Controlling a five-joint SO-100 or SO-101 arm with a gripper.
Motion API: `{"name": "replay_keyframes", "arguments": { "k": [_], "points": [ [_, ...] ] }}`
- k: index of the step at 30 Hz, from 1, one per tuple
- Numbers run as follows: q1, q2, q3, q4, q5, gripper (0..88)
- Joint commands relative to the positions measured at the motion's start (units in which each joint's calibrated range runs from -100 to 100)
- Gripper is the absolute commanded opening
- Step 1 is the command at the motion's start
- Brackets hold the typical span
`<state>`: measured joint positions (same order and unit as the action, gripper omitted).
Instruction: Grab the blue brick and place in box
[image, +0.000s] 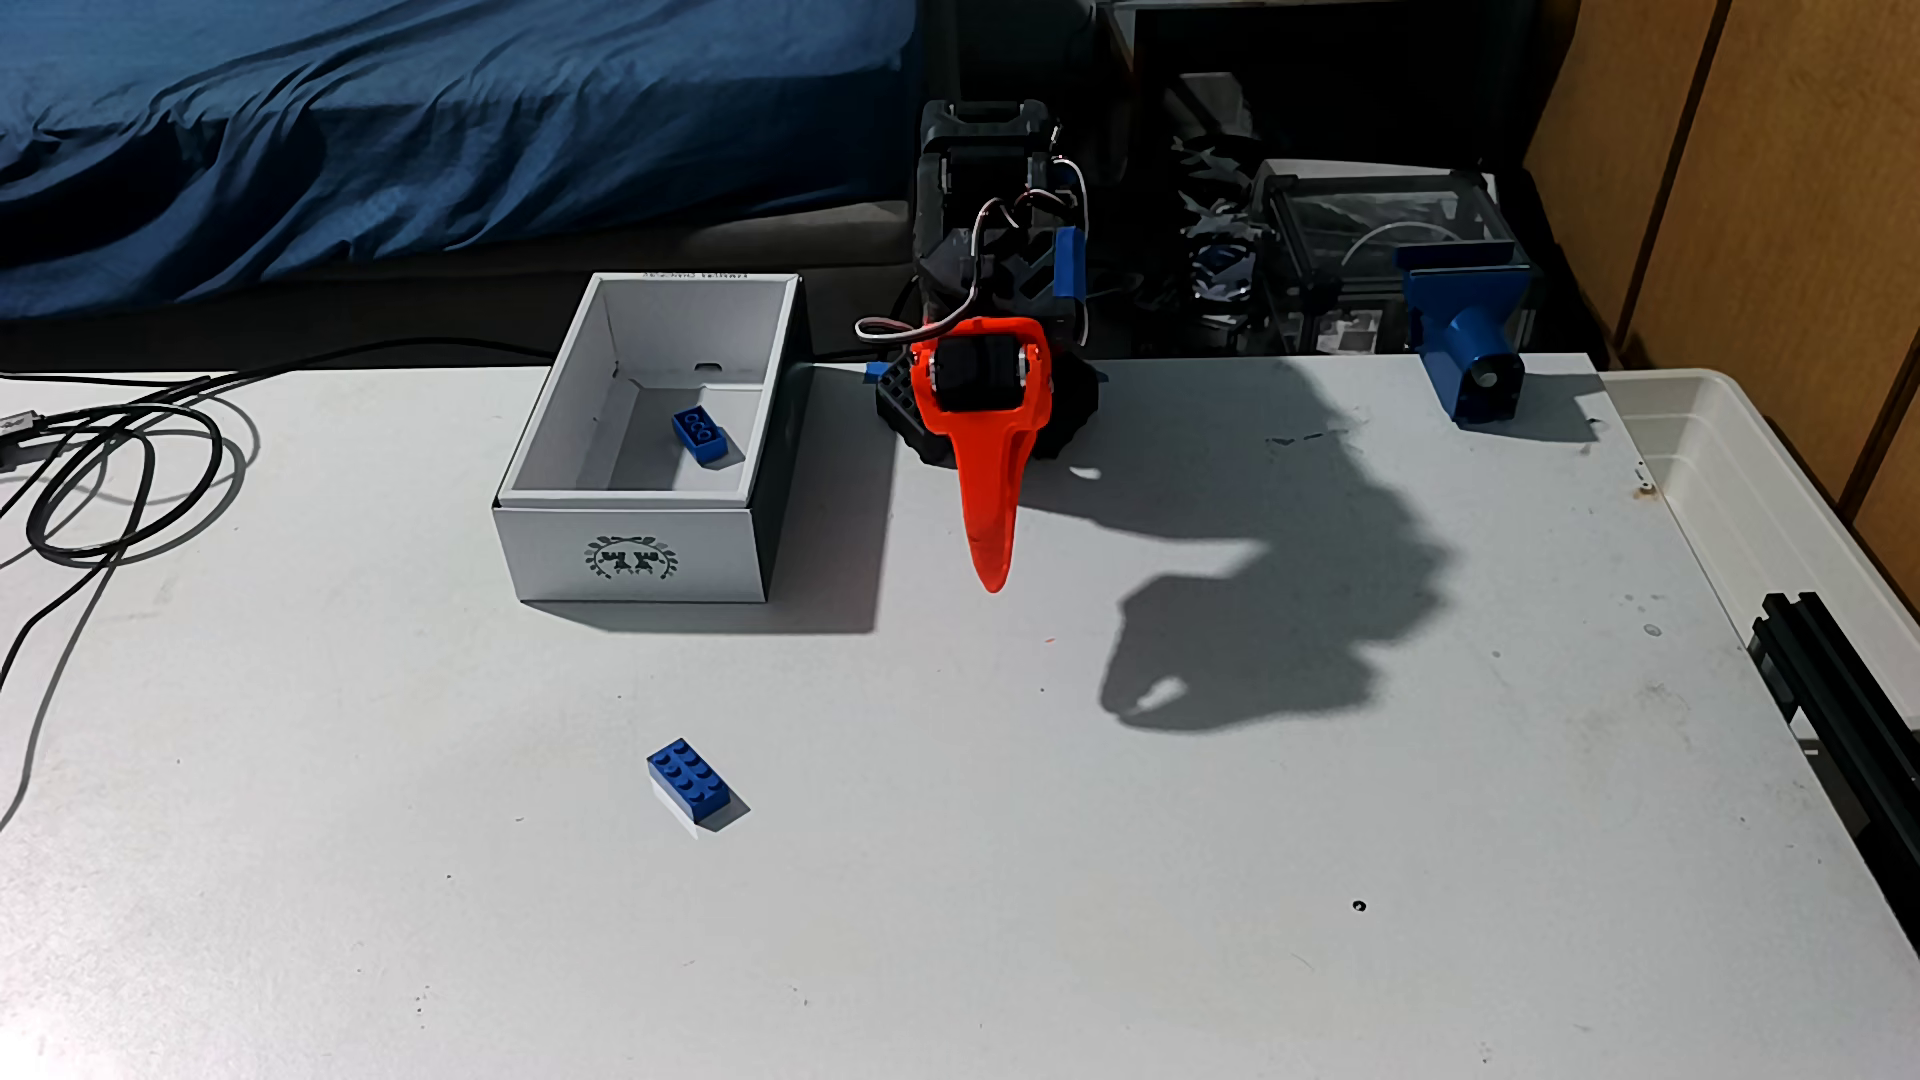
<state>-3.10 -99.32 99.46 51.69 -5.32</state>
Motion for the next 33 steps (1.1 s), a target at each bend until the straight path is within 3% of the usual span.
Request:
{"name": "replay_keyframes", "arguments": {
  "k": [1,13,26,33],
  "points": [
    [0.4,-0.7,-0.2,0.2,0.0,1.9],
    [1.2,-0.7,-0.2,0.2,-0.2,2.3],
    [28.9,-0.7,-14.4,8.2,0.3,2.6],
    [34.8,0.3,-17.9,9.7,3.9,2.6]
  ]
}}
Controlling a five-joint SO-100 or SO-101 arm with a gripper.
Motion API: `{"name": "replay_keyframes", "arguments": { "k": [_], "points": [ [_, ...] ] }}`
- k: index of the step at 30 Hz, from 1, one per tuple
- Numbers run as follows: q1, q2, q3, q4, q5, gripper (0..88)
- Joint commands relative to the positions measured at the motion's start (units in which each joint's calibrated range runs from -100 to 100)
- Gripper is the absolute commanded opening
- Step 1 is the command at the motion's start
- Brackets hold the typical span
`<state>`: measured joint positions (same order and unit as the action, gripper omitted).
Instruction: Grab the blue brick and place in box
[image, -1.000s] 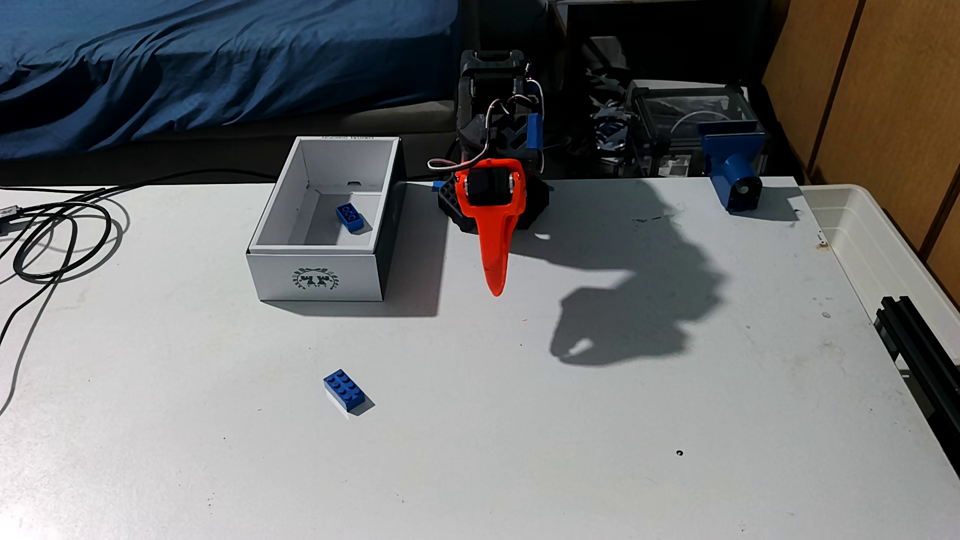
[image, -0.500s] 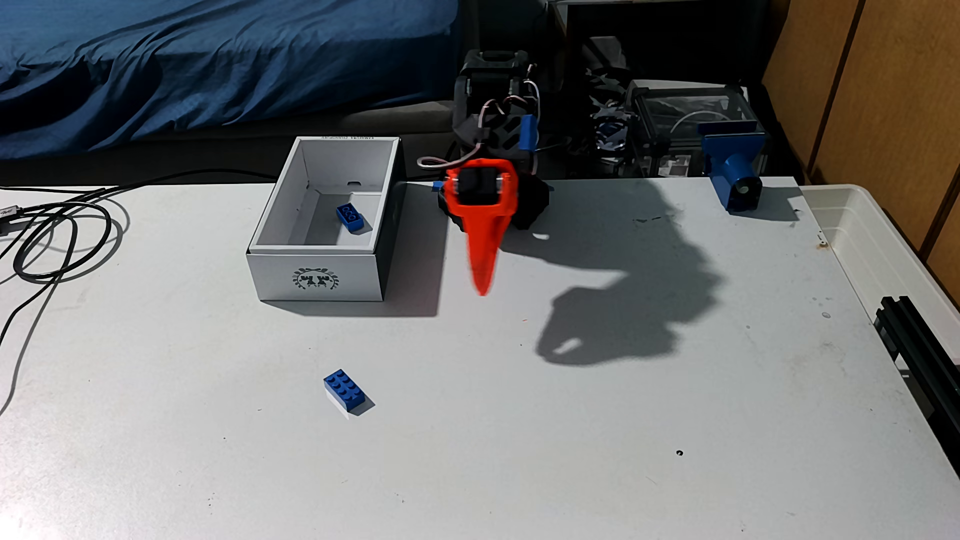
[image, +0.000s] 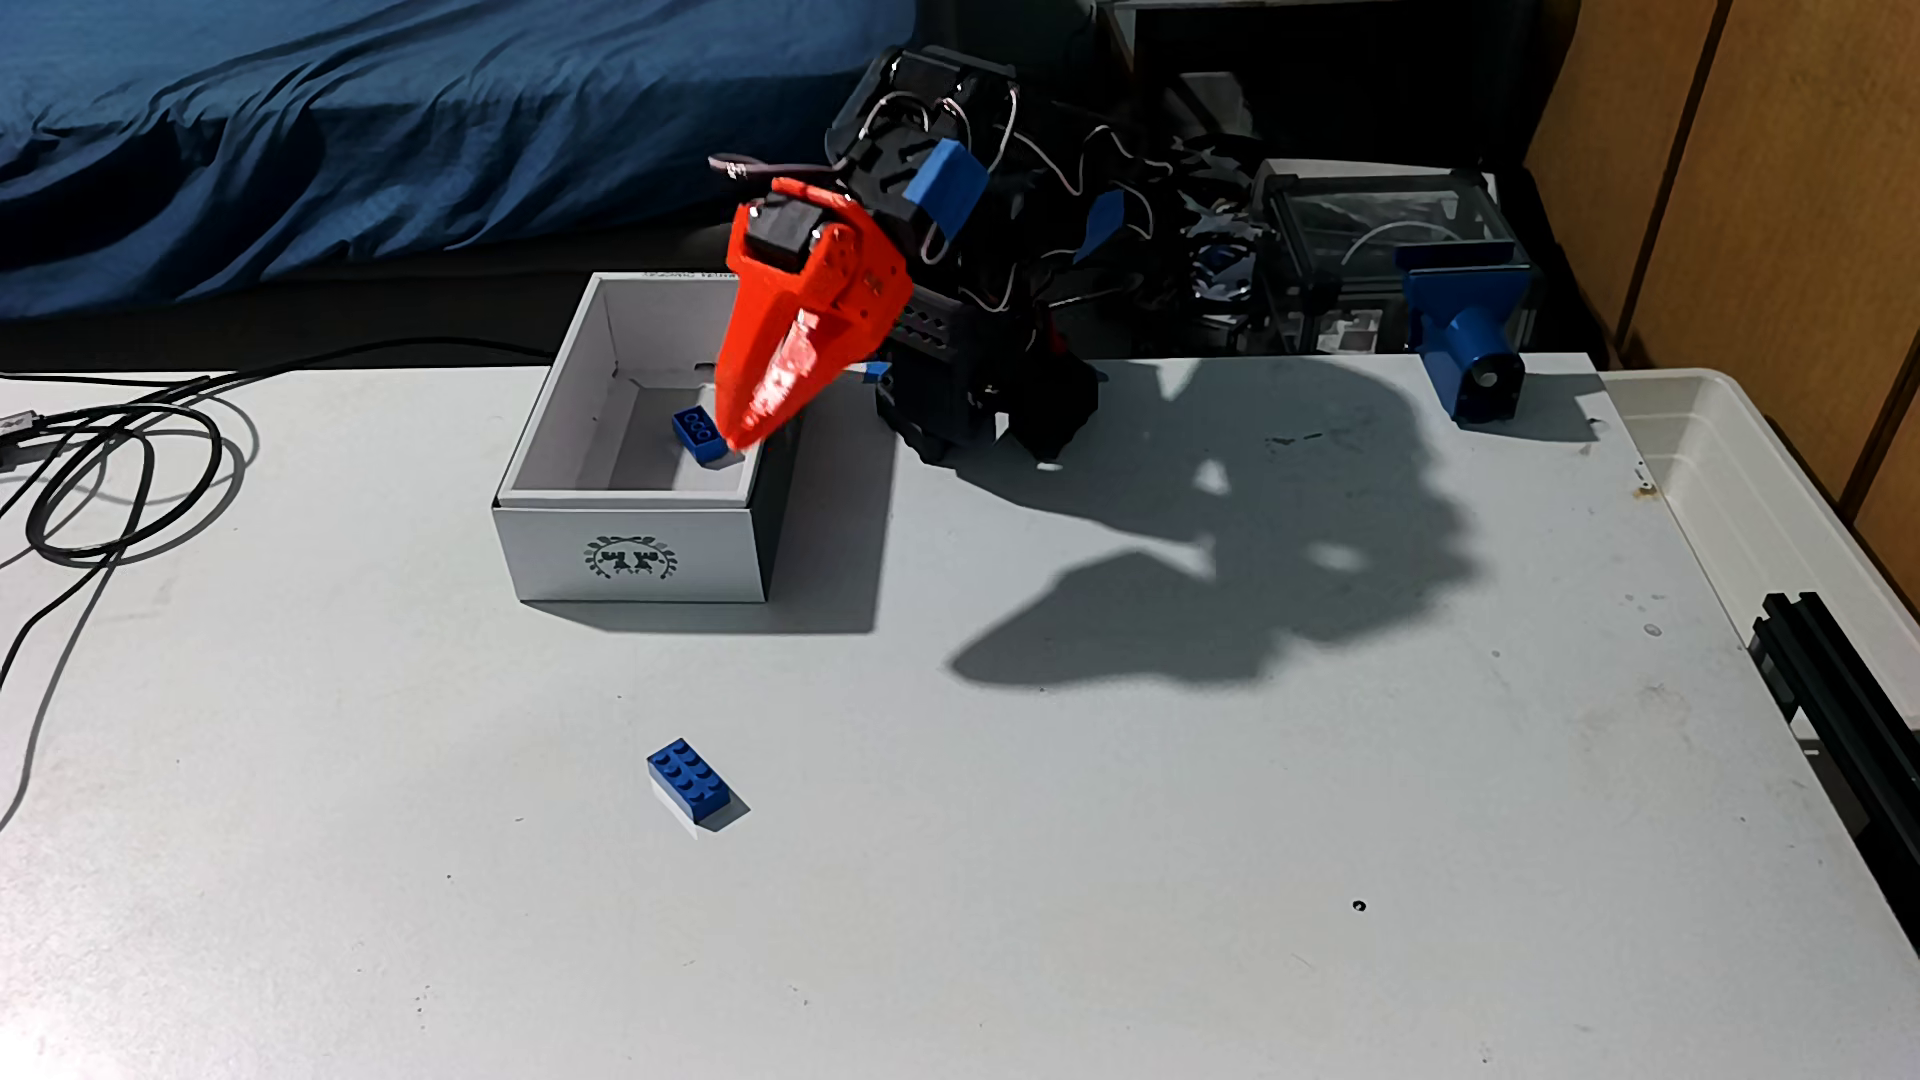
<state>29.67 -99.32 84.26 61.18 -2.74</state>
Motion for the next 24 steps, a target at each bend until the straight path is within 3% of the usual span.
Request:
{"name": "replay_keyframes", "arguments": {
  "k": [1,8,14,24],
  "points": [
    [2.4,1.4,-3.2,0.2,1.7,2.6],
    [4.8,18.5,-17.2,1.4,2.2,2.2],
    [5.0,42.7,-35.7,9.9,1.4,1.9],
    [-0.4,76.3,-52.9,14.4,-5.1,1.9]
  ]
}}
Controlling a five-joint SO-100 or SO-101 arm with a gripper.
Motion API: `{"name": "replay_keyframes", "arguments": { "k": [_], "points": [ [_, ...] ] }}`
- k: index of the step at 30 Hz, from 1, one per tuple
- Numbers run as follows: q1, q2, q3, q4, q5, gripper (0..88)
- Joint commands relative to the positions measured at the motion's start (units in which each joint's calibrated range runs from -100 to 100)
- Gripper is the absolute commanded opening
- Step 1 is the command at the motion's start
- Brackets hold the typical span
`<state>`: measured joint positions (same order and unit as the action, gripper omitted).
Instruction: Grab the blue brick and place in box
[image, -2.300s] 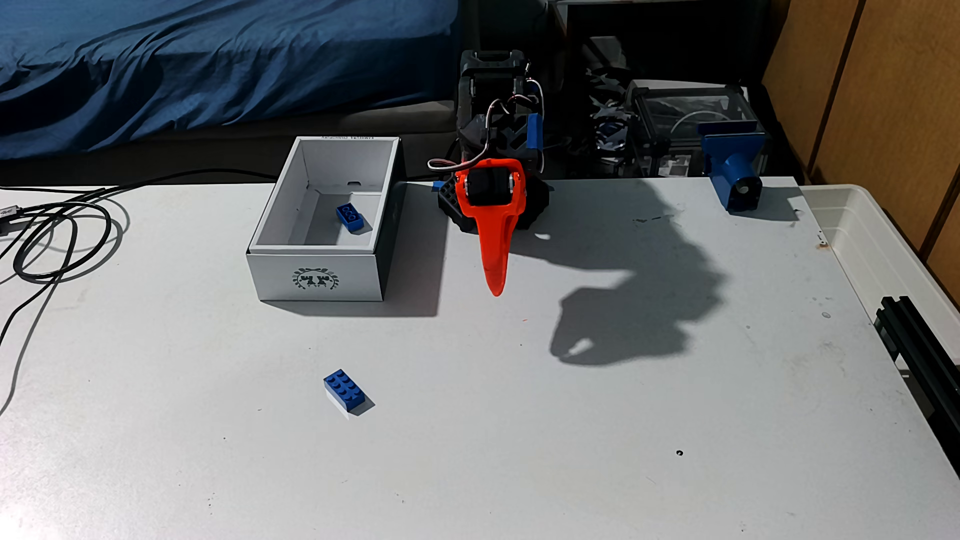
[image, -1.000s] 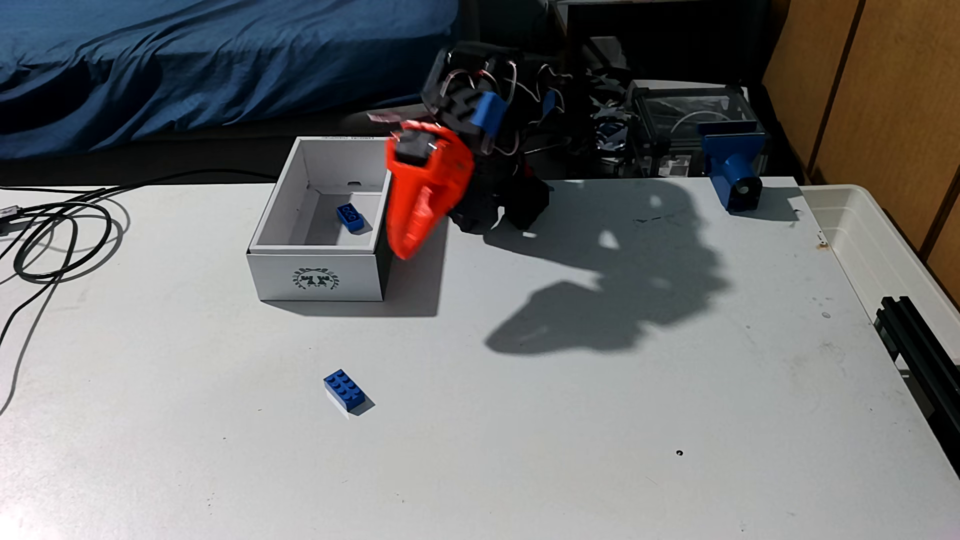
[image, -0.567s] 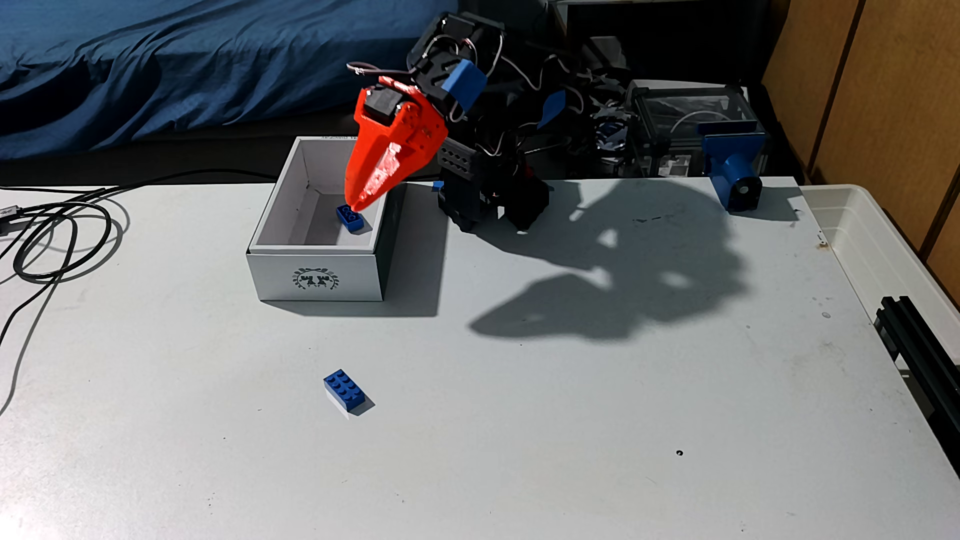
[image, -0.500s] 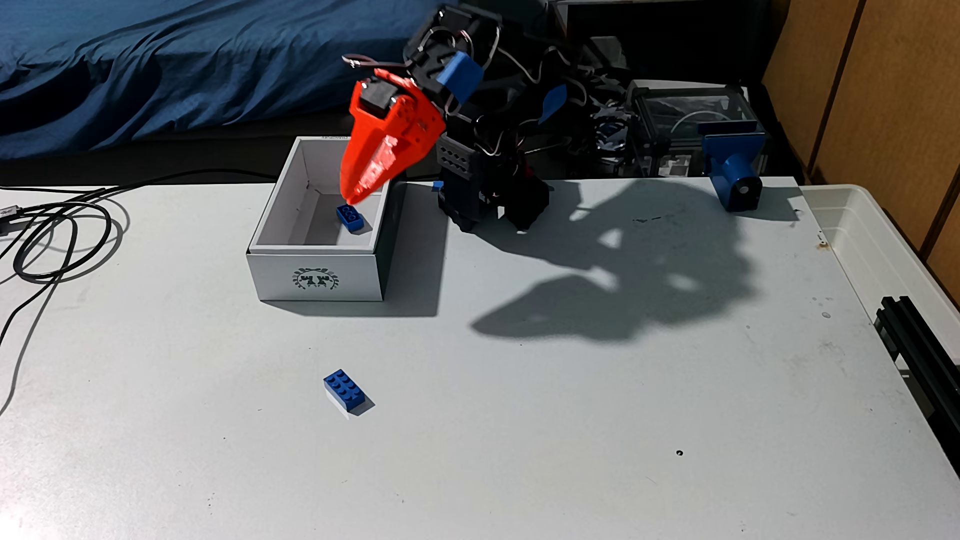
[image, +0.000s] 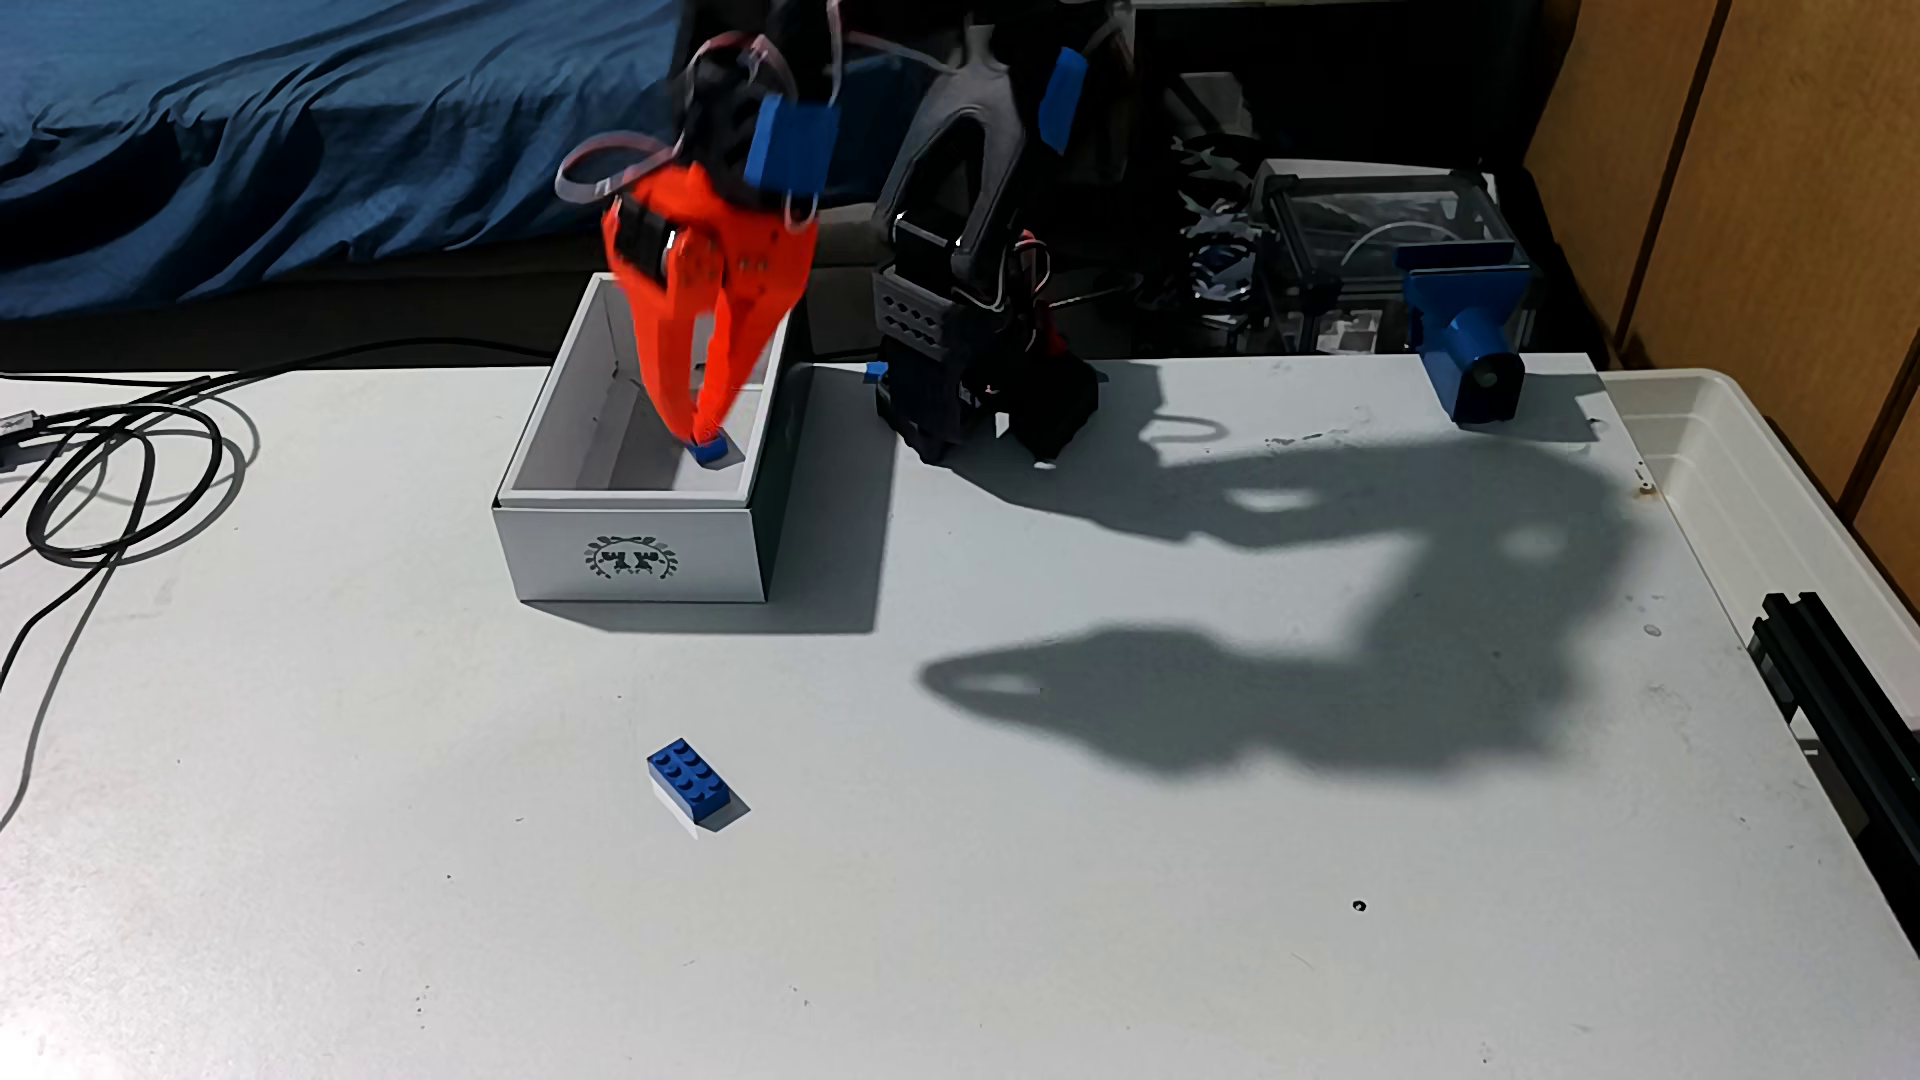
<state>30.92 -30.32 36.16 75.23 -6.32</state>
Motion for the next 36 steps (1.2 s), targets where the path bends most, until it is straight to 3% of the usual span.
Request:
{"name": "replay_keyframes", "arguments": {
  "k": [1,16,30,36],
  "points": [
    [-2.4,9.6,-5.8,0.3,-2.1,1.9],
    [-10.1,31.6,-21.3,0.0,-9.3,2.7],
    [-10.0,43.5,-35.5,-0.5,-9.8,2.9],
    [-8.4,48.0,-37.7,-0.4,-9.6,17.3]
  ]
}}
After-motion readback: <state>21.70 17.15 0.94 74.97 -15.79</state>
